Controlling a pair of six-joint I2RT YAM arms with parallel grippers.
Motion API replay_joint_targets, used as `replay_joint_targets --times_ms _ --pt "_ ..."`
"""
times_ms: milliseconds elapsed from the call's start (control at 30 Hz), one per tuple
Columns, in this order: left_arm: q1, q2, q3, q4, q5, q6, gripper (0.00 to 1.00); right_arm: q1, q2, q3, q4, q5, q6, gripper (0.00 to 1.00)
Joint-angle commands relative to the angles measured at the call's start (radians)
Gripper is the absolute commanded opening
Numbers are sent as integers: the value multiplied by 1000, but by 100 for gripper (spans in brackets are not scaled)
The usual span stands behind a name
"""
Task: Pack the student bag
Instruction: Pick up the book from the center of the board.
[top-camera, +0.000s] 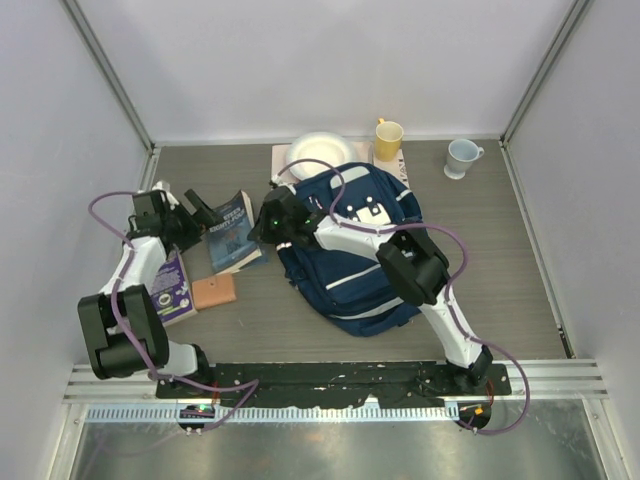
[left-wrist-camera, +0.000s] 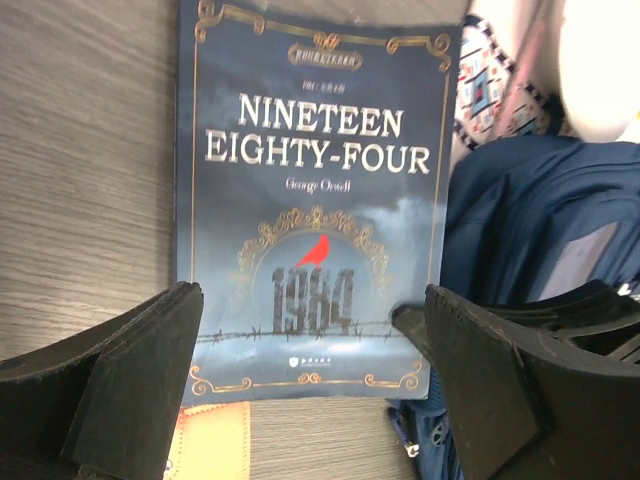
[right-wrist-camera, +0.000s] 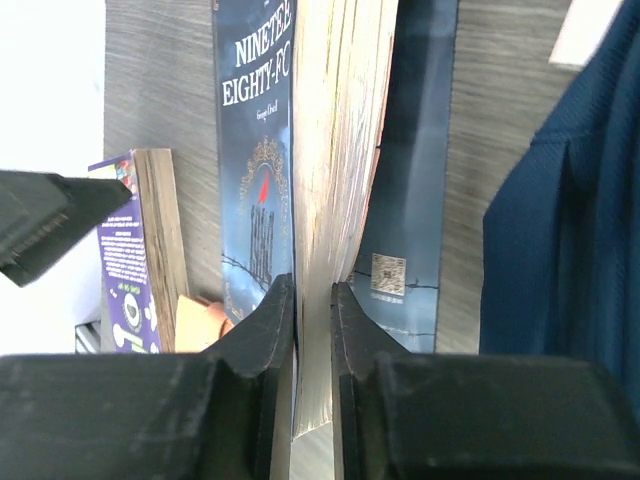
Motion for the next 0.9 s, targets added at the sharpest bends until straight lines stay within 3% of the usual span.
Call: replay_joint_targets --times_ms 0,400,867 --pt "-4 -81 57 -50 -1 -6 98 -6 -162 -55 146 -43 51 1" --pt "-2 -187 78 -107 -16 -21 100 -61 -343 -202 329 -101 150 1" --pt "-2 -328 152 -164 22 -79 100 -90 -565 -306 385 -142 176 1"
